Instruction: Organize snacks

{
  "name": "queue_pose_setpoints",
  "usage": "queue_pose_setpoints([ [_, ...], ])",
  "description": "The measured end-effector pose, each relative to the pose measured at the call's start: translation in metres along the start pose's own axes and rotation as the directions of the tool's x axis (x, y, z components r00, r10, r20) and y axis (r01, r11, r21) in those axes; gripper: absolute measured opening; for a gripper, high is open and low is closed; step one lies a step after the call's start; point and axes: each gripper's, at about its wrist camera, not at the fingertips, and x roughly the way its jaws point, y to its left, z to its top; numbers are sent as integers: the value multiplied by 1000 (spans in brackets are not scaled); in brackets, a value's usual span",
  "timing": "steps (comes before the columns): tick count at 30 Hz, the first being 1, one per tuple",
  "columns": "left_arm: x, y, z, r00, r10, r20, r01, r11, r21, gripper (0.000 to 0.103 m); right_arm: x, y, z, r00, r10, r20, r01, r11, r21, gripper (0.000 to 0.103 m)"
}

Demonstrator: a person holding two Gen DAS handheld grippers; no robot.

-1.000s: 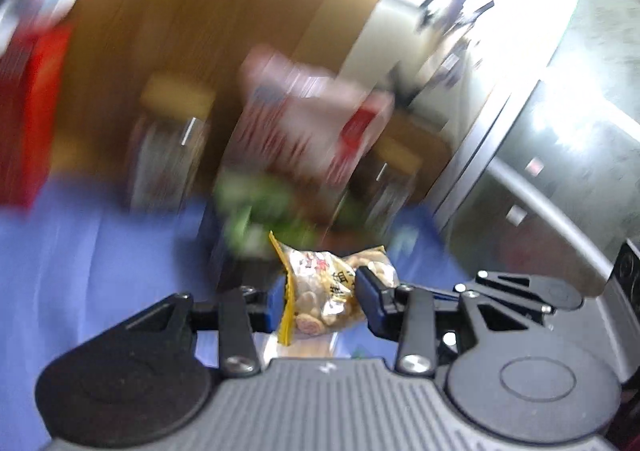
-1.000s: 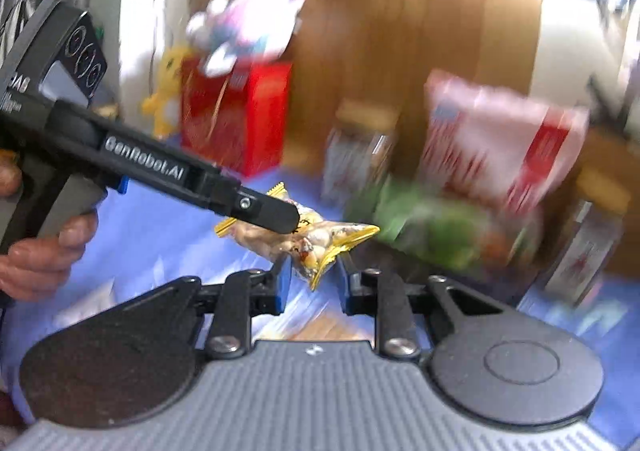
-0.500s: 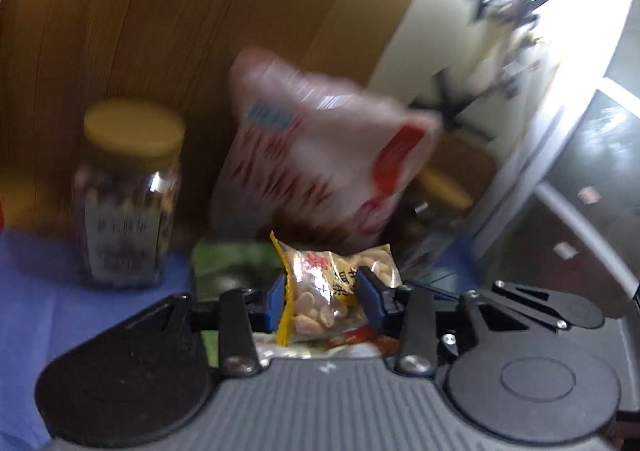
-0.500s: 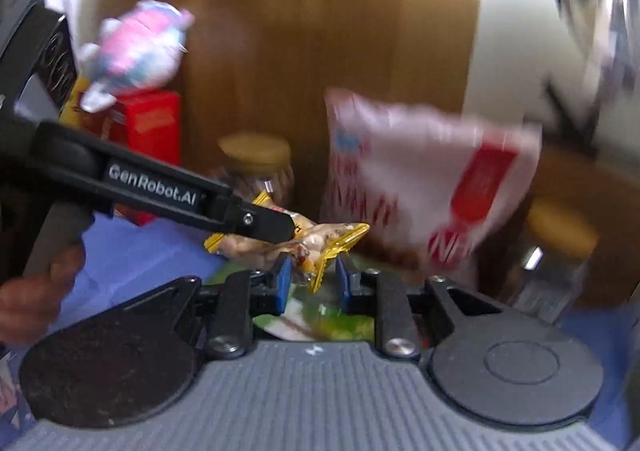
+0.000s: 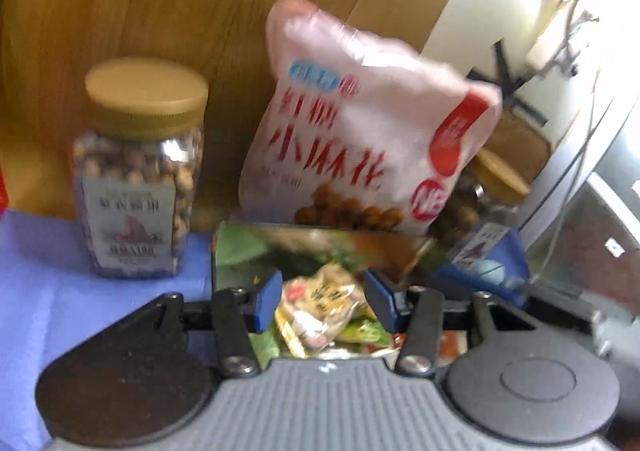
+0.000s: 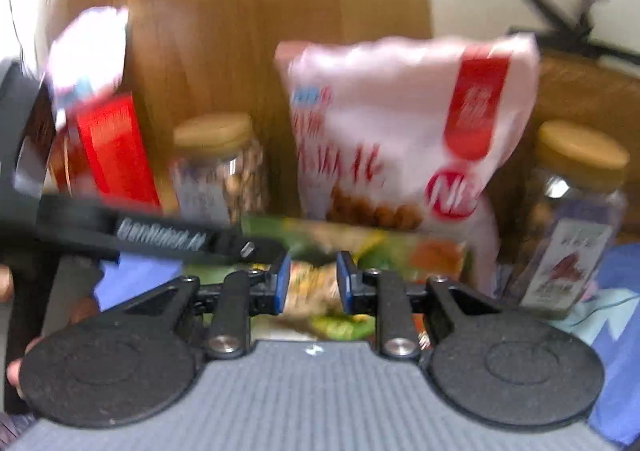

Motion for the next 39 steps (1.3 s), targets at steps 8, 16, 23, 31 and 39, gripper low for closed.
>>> queue_pose_setpoints([
  [8, -88, -32, 9, 988, -80, 130, 73, 996, 58, 52, -136, -7, 81, 928, -35, 370, 19, 999, 46, 28],
  [16, -160, -64, -8, 979, -119, 165, 98, 986, 132, 52, -290, -50, 153, 791, -168, 588, -24, 952, 304, 30],
  [23, -188, -83, -47, 973, -170, 154, 135, 968, 214, 56, -413, -77, 139, 657, -224, 720, 59, 967, 247, 35],
  [31, -125, -59, -132, 980, -176, -97, 186, 977, 105, 55, -291, -91, -30, 961, -63, 268, 38, 995, 97, 36],
  [39, -85, -21, -169, 944, -212, -253, 187, 975, -121, 54, -149, -73, -154, 985, 127, -112, -98, 967, 237, 36],
])
